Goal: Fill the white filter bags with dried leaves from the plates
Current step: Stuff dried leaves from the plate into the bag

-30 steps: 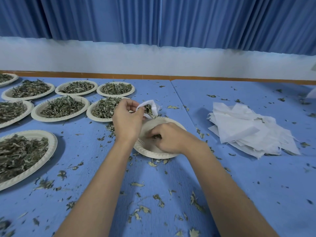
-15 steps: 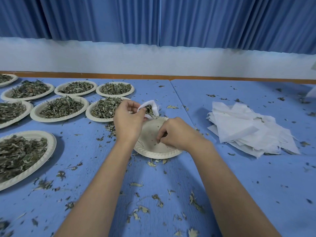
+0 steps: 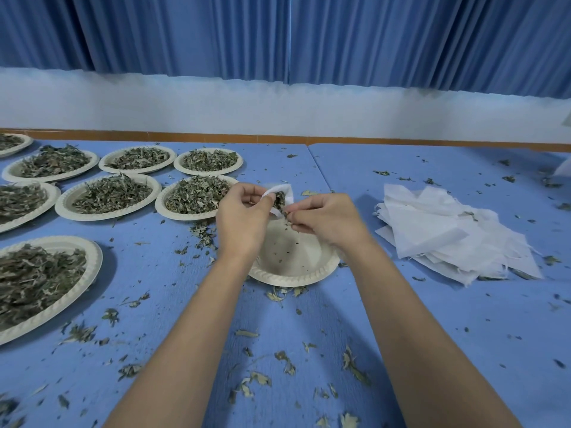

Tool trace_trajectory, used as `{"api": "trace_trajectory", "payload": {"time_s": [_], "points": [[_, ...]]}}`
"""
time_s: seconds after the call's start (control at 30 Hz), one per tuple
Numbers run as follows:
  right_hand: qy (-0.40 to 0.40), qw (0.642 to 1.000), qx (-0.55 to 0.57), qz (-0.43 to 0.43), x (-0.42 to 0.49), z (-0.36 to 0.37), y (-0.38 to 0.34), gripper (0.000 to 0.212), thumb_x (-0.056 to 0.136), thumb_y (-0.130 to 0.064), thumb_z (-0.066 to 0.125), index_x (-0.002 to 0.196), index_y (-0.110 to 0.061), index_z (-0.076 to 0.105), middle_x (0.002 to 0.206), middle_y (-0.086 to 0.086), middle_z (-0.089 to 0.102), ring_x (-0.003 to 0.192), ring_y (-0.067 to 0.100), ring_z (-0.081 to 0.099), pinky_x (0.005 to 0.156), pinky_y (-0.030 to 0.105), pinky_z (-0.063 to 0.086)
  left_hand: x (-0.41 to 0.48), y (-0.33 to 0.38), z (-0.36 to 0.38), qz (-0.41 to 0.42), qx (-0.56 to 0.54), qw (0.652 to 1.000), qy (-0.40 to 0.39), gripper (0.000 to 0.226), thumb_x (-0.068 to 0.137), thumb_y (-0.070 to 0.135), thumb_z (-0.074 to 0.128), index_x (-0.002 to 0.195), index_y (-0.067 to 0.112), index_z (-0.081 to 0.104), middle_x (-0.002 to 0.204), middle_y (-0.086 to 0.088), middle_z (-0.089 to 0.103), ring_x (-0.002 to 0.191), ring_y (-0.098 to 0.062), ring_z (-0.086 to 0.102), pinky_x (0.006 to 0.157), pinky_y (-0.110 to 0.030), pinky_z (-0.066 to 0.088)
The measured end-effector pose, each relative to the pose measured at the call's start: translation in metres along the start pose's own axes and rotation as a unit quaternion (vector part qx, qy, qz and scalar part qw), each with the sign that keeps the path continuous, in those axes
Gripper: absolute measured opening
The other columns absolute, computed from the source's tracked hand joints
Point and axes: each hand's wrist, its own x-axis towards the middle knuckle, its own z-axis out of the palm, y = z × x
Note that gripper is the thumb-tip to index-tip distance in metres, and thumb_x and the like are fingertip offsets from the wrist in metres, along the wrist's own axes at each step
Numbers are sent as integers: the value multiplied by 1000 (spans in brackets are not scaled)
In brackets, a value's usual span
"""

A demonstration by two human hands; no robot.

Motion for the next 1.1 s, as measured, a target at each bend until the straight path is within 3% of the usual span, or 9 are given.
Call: {"api": "trace_trajectory", "payload": {"time_s": [0.2,0.33,0.47,0.67,0.77,0.83,0.93,1.03,1.1], "points": [[41,990,136,10,-1,9,1,13,80,6,65,75,-6,70,75,7,68,70,12,67,66,15,56,-5,3,5,-10,9,999,-29,13,82,9,66,76,19,60,77,-1,64,81,-24,66,79,-38,54],[78,988,136,0,-2,12,2,13,80,3,65,76,-8,70,78,8,69,73,16,69,66,16,56,-9,5,7,-21,-15,998,-64,15,83,6,65,75,18,61,69,2,63,65,-11,62,70,-28,54],[133,989,31,-47,-2,11,5,29,77,-3,66,58,-24,71,63,-2,67,67,13,64,68,24,54,-12,8,8,-82,-122,981,-128,11,84,-1,62,79,9,62,70,-9,62,62,-15,59,63,-22,48],[146,974,-138,-101,-4,8,4,18,75,-6,62,60,-8,71,56,13,64,47,7,36,41,15,27,-14,8,5,-104,-149,958,-220,11,84,-4,58,81,6,61,57,1,62,50,-4,52,56,-18,37],[109,987,-101,-59,-5,9,1,21,76,-5,58,62,-13,73,60,13,63,54,10,45,51,20,39,-13,10,5,-84,-84,967,-226,17,82,-8,54,81,9,57,58,4,62,53,-2,56,56,-16,39],[72,995,-59,-34,-5,12,-4,27,79,-4,53,62,-13,72,66,17,64,61,19,55,69,36,54,-13,12,6,-68,-41,975,-206,23,79,-12,53,84,10,53,67,1,60,56,0,58,52,-10,42],[14,1000,-5,5,-7,17,-14,30,72,-3,48,53,-16,67,77,21,66,81,35,63,92,50,51,-13,12,7,-64,-15,985,-158,24,77,-5,63,85,14,51,82,-8,58,73,-15,60,62,-20,47],[-38,998,50,29,-9,15,-20,41,74,1,46,41,-15,63,48,0,54,63,20,54,93,44,49,-12,9,6,-62,-22,990,-124,22,76,3,70,85,12,52,86,-13,56,76,-22,55,62,-23,44],[-65,995,73,30,-10,13,-21,50,80,4,42,39,-14,64,52,2,59,66,19,59,85,35,54,-10,6,5,-57,-23,992,-113,22,78,7,72,85,10,51,84,-12,53,73,-19,52,61,-22,43]]}}
